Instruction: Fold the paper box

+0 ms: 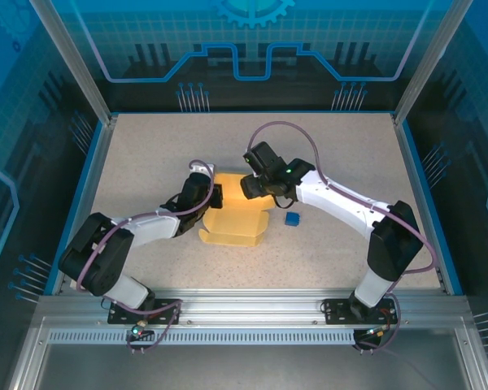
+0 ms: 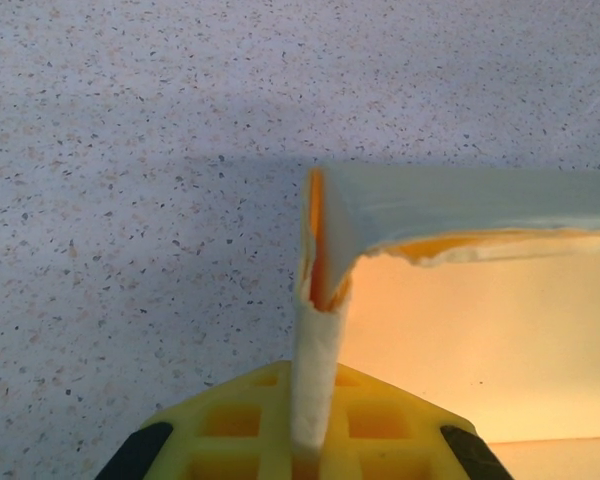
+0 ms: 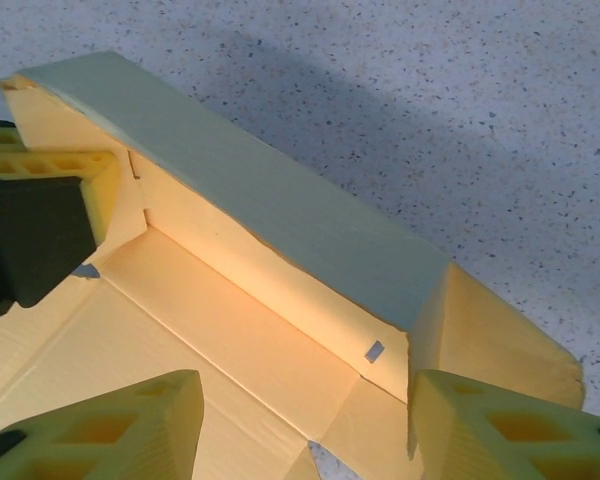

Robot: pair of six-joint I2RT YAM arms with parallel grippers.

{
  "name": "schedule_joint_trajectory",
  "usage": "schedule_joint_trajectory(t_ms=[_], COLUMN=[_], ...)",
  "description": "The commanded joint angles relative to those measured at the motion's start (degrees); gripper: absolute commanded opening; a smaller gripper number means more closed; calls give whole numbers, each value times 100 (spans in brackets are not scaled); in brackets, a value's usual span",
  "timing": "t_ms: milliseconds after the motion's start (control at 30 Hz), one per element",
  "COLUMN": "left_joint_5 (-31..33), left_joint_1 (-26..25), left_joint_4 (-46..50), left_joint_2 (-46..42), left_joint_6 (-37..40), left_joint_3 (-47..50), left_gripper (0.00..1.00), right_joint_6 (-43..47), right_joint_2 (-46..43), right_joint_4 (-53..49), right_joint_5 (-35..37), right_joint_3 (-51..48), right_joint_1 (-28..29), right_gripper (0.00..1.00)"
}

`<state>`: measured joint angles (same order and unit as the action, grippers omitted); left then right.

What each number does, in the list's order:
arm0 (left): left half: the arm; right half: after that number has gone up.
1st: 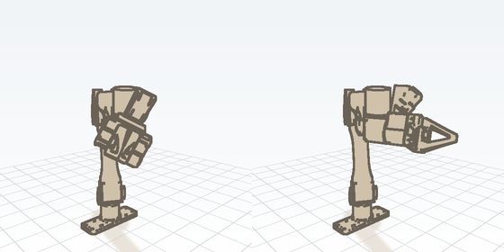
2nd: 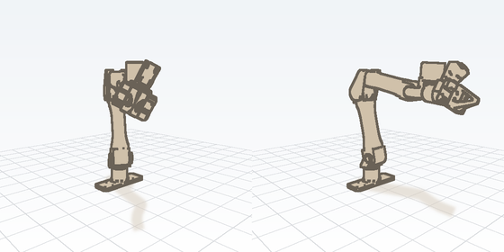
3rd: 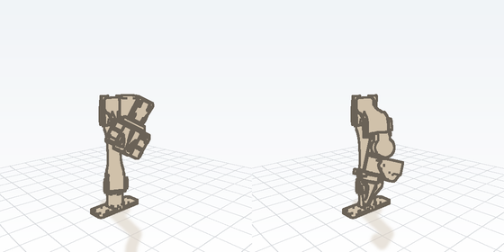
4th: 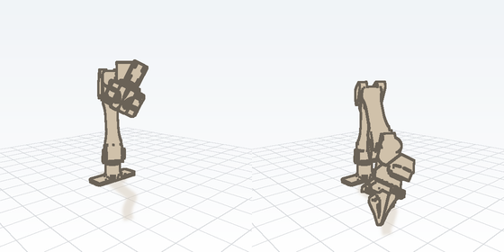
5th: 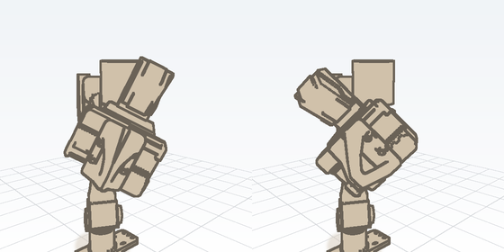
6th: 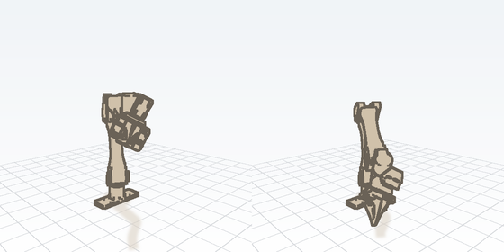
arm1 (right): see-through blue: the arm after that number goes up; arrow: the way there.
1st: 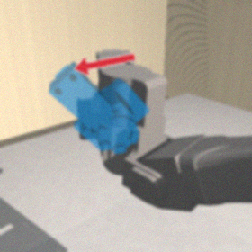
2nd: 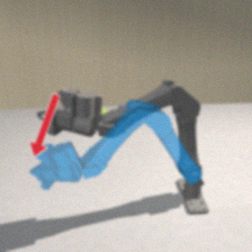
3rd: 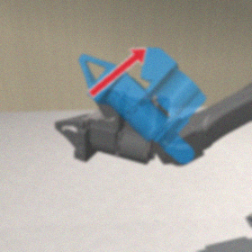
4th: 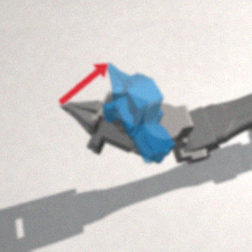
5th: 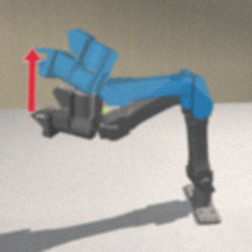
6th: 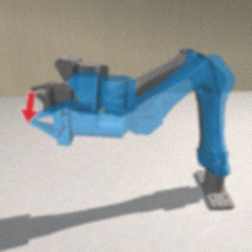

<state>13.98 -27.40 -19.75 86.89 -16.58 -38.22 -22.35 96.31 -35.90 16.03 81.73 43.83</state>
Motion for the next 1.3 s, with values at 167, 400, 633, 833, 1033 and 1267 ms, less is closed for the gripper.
schedule_joint_trajectory(t_ms=[167,400,633,833,1033,1267], left_joint_5=[248,320,317,298,354,413], left_joint_1=[-79,-147,-163,-169,-192,-209], left_joint_4=[259,366,351,350,391,434], left_joint_2=[-383,-472,-542,-584,-645,-725], left_joint_6=[75,129,138,141,211,252], left_joint_3=[-323,-339,-329,-327,-329,-277], left_gripper=[6,6,6,6,6,6], right_joint_6=[171,432,281,296,411,600], right_joint_2=[75,354,205,-78,-261,-200], right_joint_4=[-574,-1033,-1059,-1014,-901,-859], right_joint_5=[206,842,999,1153,1222,1240], right_joint_3=[501,865,727,568,355,485], right_joint_1=[182,408,476,481,454,340], right_gripper=[57,57,58,58,57,58])
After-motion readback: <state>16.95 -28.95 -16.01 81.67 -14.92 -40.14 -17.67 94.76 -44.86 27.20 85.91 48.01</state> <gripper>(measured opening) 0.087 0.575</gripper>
